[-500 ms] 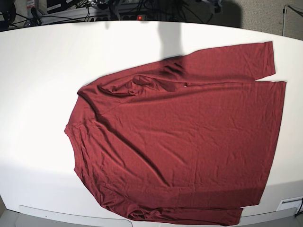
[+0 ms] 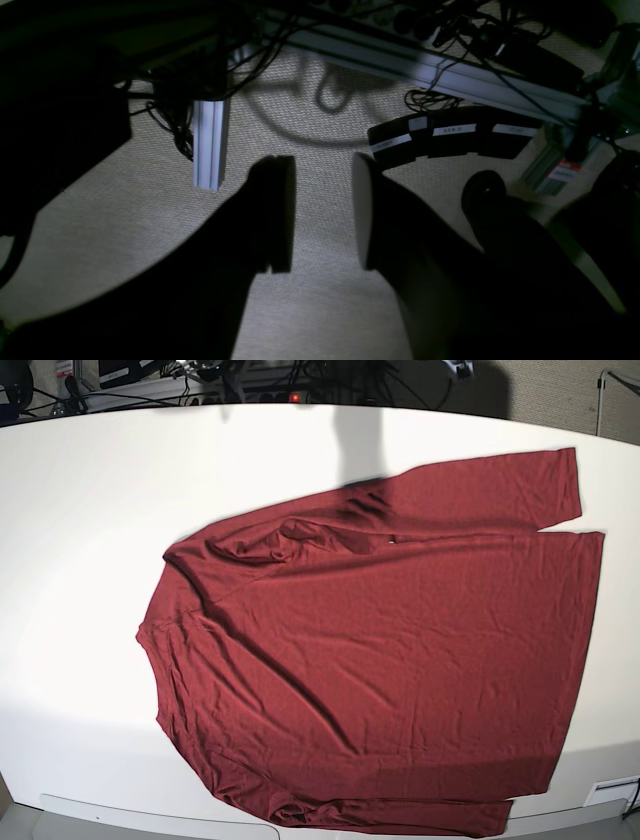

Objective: Fold the T-shirt properly

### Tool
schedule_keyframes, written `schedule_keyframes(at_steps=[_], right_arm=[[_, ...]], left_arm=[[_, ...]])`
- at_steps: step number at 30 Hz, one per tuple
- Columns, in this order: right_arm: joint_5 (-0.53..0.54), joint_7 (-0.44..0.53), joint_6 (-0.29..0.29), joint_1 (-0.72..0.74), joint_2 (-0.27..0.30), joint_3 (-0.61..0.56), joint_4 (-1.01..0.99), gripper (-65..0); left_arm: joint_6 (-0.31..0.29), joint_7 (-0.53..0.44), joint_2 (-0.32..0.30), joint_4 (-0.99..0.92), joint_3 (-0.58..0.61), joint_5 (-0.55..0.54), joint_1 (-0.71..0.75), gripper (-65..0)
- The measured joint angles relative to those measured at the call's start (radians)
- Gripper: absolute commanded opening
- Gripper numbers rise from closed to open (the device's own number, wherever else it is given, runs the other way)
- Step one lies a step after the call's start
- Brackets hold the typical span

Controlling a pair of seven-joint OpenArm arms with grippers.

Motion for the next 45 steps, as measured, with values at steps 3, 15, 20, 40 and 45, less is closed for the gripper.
schedule_keyframes(at_steps=[3,15,20,40,45], right_arm=[[-0.007,-0.004,0.0,0.0,0.003,0.0,0.0,-45.5],[-0.127,-0.027,0.0,-0.008,0.003,0.0,0.0,-45.5],[-0.128,-0.027,0.0,-0.017,0.003,0.0,0.0,-45.5],[-0.127,-0.03,0.068,-0.153,0.071,0.0,0.162,-45.5],[-0.127,-0.088,0.075,-0.282,0.098,0.0,0.33,-45.5]], left_arm=[[0.0,0.0,0.0,0.0,0.0,0.0,0.0,-46.1],[0.0,0.006,0.0,0.0,0.0,0.0,0.0,-46.1],[0.0,0.007,-0.01,0.0,0.0,0.0,0.001,-46.1],[-0.066,0.049,-0.07,0.24,-0.003,-0.009,0.216,-46.1],[-0.114,0.108,-0.066,0.363,0.0,-0.097,0.319,-46.1]])
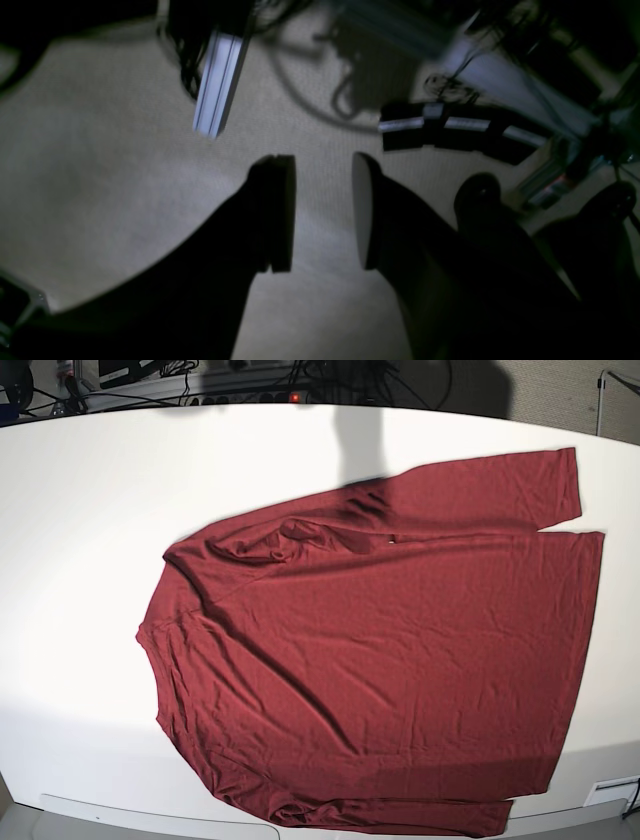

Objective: Fold the T-shirt properly

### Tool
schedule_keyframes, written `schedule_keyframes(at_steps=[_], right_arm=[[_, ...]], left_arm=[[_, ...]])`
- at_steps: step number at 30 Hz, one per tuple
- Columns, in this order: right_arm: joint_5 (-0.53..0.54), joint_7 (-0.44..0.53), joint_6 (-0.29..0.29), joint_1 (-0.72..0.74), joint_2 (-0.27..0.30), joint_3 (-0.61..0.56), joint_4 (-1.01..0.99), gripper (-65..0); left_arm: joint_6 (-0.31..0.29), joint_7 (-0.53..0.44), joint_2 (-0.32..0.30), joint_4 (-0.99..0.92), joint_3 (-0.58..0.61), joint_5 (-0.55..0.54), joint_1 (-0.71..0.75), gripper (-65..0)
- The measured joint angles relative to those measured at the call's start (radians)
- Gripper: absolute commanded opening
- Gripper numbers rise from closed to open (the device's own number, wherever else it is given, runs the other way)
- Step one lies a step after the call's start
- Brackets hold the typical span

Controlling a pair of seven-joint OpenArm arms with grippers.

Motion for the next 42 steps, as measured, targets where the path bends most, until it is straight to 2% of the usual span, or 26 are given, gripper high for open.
schedule_keyframes(at_steps=[5,8,13,16,19,23,25,28,31,36,42], right_arm=[[0.001,-0.028,0.0,-0.134,0.048,0.0,0.207,-45.5],[0.059,-0.028,-0.003,-0.223,0.09,0.0,0.356,-45.5],[0.11,-0.069,0.053,-0.39,0.184,0.0,0.619,-45.5],[0.154,-0.089,0.098,-0.48,0.241,0.0,0.787,-45.5],[0.18,-0.08,0.106,-0.58,0.305,0.0,0.959,-45.5],[0.178,-0.124,0.1,-0.695,0.399,0.0,1.175,-45.5],[0.156,-0.168,0.089,-0.721,0.45,0.0,1.268,-45.5],[0.137,-0.23,0.023,-0.724,0.508,0.003,1.379,-45.5],[0.123,-0.273,-0.017,-0.724,0.563,0.033,1.447,-45.5],[0.123,-0.338,-0.028,-0.729,0.632,0.131,1.51,-45.5],[0.104,-0.338,-0.045,-0.731,0.684,0.313,1.532,-45.5]], left_arm=[[-0.046,0.039,0.0,0.177,0.002,-0.014,0.126,-46.1],[-0.085,0.089,0.0,0.317,0.003,-0.014,0.211,-46.1],[-0.092,0.113,-0.002,0.59,0.003,-0.089,0.368,-46.1],[-0.159,0.122,-0.003,0.761,0.003,-0.138,0.469,-46.1],[-0.232,0.125,-0.003,0.933,0.004,-0.166,0.561,-46.1],[-0.224,0.13,-0.008,1.14,0.003,-0.163,0.648,-46.1],[-0.229,0.133,-0.01,1.231,0.003,-0.131,0.664,-46.1],[-0.233,0.143,-0.01,1.339,0.003,-0.06,0.657,-46.1],[-0.232,0.16,-0.011,1.415,0.003,-0.012,0.653,-46.1],[-0.234,0.156,-0.025,1.509,0.003,0.064,0.652,-46.1],[-0.236,0.155,-0.164,1.532,0.003,0.171,0.577,-46.1]])
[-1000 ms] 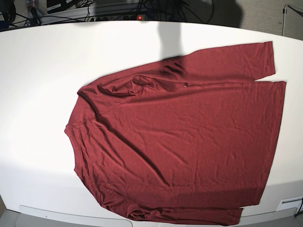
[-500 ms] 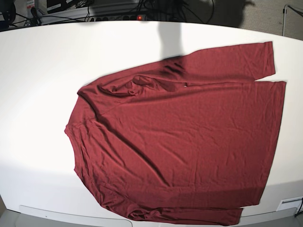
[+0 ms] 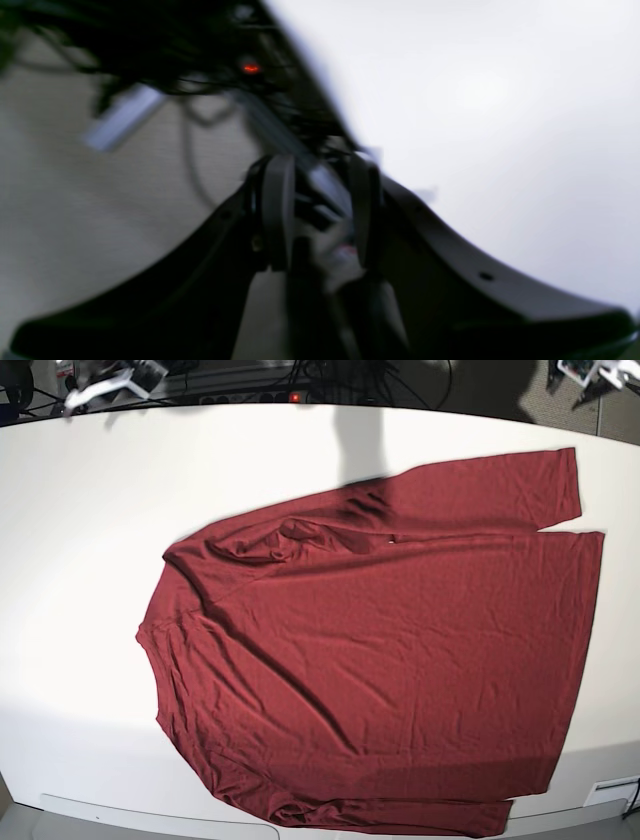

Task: Fold the T-shirt properly
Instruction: 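Move both grippers down to the shirt's shoulder corners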

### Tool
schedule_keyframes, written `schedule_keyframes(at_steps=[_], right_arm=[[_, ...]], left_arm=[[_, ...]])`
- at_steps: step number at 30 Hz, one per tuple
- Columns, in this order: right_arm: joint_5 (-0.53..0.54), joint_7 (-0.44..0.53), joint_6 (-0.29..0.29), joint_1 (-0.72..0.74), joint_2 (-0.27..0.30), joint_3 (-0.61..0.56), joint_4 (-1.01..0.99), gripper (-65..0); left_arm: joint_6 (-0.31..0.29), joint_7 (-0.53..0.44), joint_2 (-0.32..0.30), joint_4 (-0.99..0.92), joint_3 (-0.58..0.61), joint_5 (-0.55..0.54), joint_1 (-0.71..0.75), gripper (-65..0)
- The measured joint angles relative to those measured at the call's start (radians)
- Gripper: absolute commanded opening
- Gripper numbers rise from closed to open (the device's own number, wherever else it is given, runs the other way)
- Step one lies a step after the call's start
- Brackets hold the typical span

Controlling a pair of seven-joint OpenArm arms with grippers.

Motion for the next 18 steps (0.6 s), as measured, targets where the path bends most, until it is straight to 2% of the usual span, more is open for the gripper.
schedule_keyframes(at_steps=[4,8,12,15,18], right_arm=[[-0.084,0.003,-0.003,0.0,0.016,0.092,0.001,-45.5],[-0.137,0.049,-0.002,0.004,0.013,0.147,0.005,-45.5],[-0.191,0.084,0.001,0.045,0.013,0.154,0.004,-45.4],[-0.21,0.094,0.002,0.082,0.013,0.154,0.005,-45.4],[-0.21,0.092,0.032,0.116,0.01,0.154,0.005,-45.4]], left_arm=[[-0.011,-0.004,-0.111,0.0,0.001,0.163,-0.06,-46.1],[-0.009,-0.023,-0.19,0.0,0.001,0.179,-0.119,-46.0],[-0.01,-0.03,-0.224,-0.018,0.053,0.183,-0.172,-46.0],[-0.009,-0.03,-0.226,-0.065,0.121,0.267,-0.217,-44.6],[-0.016,-0.033,-0.226,-0.138,0.204,0.34,-0.273,-44.3]])
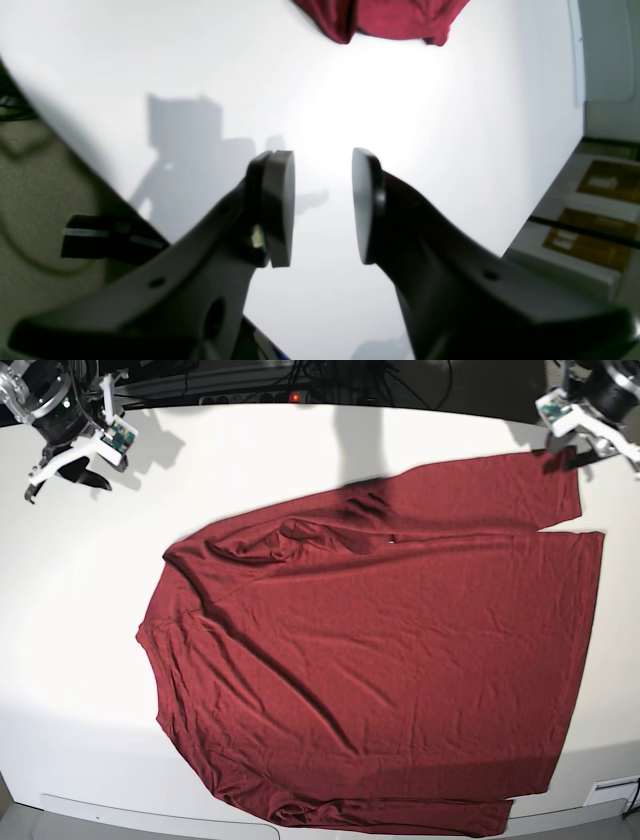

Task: Fold the T-shirt properly
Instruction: 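Move both grippers down to the shirt's shoulder corners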

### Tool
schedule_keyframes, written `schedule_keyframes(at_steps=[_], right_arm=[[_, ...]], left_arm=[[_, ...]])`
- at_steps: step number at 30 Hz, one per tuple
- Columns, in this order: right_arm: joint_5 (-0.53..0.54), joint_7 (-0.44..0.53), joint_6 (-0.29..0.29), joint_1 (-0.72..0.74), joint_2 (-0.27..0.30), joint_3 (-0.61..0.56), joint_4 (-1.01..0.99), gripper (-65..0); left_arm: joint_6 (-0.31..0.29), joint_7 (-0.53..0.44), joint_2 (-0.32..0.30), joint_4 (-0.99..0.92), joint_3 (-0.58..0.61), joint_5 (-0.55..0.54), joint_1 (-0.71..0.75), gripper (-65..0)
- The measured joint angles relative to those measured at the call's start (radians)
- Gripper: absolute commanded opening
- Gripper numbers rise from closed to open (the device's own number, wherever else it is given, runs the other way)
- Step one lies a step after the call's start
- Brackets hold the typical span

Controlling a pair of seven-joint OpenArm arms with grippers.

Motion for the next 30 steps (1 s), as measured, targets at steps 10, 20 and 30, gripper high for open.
schedule_keyframes(at_steps=[10,20,30], right_arm=[[-0.002,0.09,0.077,0.076,-0.002,0.0,0.0,-45.4],[-0.002,0.09,0.077,0.075,-0.003,0.0,0.0,-45.4],[-0.002,0.175,0.081,0.105,-0.003,-0.007,0.0,-45.4]], left_arm=[[0.011,0.001,0.002,-0.245,0.145,0.085,-0.158,-44.3],[0.045,-0.039,-0.046,-0.377,0.155,0.11,-0.213,-44.5],[0.08,-0.078,-0.053,-0.466,0.154,0.103,-0.22,-63.7]])
